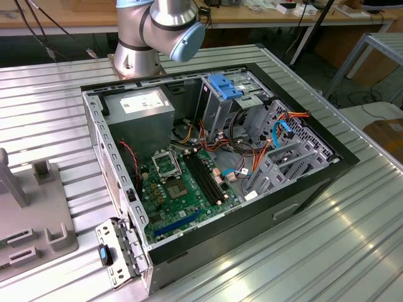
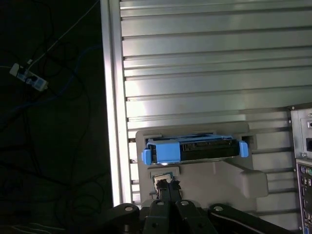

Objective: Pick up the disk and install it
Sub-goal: 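Reach for the disk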

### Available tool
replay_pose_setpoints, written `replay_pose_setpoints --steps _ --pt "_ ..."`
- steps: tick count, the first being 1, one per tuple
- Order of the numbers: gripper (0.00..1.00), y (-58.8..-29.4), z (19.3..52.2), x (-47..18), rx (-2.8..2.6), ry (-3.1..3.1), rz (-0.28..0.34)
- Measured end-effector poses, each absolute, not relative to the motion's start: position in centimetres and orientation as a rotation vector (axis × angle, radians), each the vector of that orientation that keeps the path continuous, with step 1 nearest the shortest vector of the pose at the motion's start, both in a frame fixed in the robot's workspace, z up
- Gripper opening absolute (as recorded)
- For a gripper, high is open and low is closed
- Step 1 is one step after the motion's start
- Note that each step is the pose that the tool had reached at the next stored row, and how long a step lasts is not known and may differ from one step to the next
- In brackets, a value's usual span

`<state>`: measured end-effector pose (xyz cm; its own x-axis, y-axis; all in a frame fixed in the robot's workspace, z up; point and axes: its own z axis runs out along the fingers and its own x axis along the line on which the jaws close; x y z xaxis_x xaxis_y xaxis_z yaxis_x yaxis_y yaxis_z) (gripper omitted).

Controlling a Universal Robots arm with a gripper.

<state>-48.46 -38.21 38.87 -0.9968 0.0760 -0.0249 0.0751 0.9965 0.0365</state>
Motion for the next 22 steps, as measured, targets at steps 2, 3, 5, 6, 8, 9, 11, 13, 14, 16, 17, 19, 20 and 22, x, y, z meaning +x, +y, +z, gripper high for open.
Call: replay_pose_setpoints --steps 2,3,5,6,8,9,11,13,14,16,17,19,20,22 --pt "0.11 -38.2 38.9 -48.7 0.118 3.113 0.055" --pt "0.11 -38.2 38.9 -48.7 0.118 3.113 0.055" --pt "0.11 -37.8 38.8 -48.7 0.118 3.113 0.055" --pt "0.11 -37.7 38.7 -48.7 0.118 3.113 0.055" --pt "0.11 -37.5 38.6 -48.2 0.118 3.113 0.055" --pt "0.11 -37.5 38.6 -47.6 0.118 3.113 0.055" --pt "0.11 -37.3 38.2 -47.2 0.118 3.113 0.055" --pt "0.11 -37.1 37.8 -46.9 0.118 3.115 0.055" --pt "0.11 -37.0 37.6 -46.7 0.118 3.116 0.055" --pt "0.11 -36.5 37.2 -46.7 0.118 3.119 0.055" --pt "0.11 -36.3 37.2 -46.7 0.118 3.120 0.055" --pt "0.11 -35.7 37.1 -46.7 0.119 3.123 0.054" --pt "0.11 -35.5 37.0 -46.7 0.119 3.125 0.053" --pt "0.11 -35.5 36.8 -47.1 0.119 3.127 0.049"
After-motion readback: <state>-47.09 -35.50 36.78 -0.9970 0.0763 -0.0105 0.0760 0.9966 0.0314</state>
